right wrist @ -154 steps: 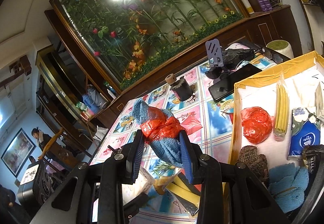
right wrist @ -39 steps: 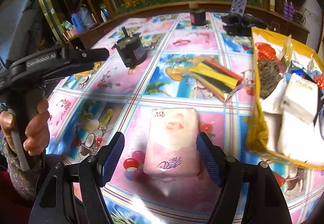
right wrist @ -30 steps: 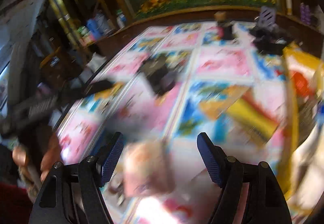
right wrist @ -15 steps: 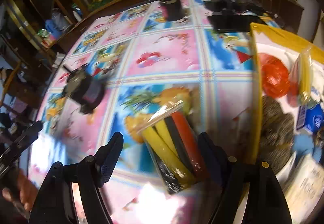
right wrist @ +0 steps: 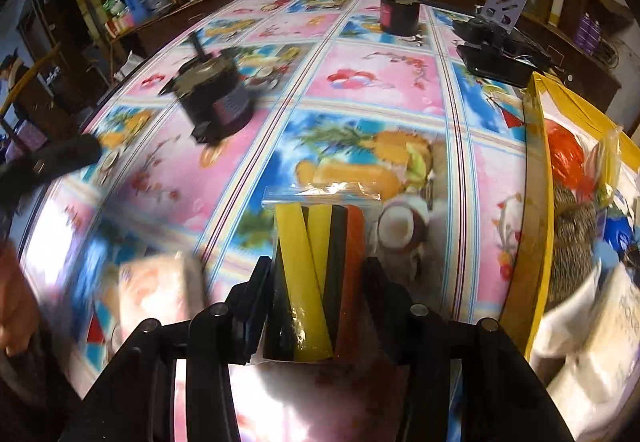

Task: Organize soft objects
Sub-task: 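Grasp the clear stick bag with the right tool while the left tool reaches the pink tissue pack, then grasp the pink tissue pack with the left tool while the right tool holds the stick bag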

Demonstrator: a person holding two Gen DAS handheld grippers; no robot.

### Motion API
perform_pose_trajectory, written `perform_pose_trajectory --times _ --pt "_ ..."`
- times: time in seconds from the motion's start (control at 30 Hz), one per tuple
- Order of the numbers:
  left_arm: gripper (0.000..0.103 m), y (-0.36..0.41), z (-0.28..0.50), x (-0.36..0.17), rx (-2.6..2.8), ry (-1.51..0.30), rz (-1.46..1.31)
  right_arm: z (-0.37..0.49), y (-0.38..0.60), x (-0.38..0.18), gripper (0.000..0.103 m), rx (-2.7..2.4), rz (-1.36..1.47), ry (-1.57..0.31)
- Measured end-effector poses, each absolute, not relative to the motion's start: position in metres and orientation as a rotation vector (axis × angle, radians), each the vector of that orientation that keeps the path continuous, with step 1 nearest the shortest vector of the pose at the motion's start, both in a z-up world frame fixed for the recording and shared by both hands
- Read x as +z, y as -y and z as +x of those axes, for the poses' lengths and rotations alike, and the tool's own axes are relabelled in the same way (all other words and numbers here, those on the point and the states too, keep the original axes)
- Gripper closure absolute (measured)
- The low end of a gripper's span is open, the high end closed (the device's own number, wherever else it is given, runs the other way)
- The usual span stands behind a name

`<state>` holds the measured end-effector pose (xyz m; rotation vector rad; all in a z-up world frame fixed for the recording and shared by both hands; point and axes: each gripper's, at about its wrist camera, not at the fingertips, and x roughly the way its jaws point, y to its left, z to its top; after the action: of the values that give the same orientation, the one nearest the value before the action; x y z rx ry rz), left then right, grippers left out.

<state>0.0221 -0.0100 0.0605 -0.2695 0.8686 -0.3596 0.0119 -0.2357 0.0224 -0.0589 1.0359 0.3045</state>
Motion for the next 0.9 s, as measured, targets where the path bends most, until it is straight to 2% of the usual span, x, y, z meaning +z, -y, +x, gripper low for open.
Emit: perform_pose_trajectory --times 0.27,0.53,0.63,0.9 --pt "0.032 0.013 0.021 0.062 -0.378 -0.871 -0.259 -0.038 0.218 0.021 0.053 0.354 -0.006 -1.044" --pt "0.031 -0.003 -0.005 0.060 -0.337 -0.898 -0.217 -0.038 0.206 0.029 0.053 0.389 0.036 -0.941" --pt "0.023 -0.006 -0.019 0.054 -0.341 -0.950 -0.225 -0.026 0.229 0.034 0.054 0.354 0.071 -0.895" --pt "0.021 0.033 -0.038 0.034 -0.292 -1.094 -0.175 -0.018 0.261 0.024 0.053 0.428 0.272 -0.876"
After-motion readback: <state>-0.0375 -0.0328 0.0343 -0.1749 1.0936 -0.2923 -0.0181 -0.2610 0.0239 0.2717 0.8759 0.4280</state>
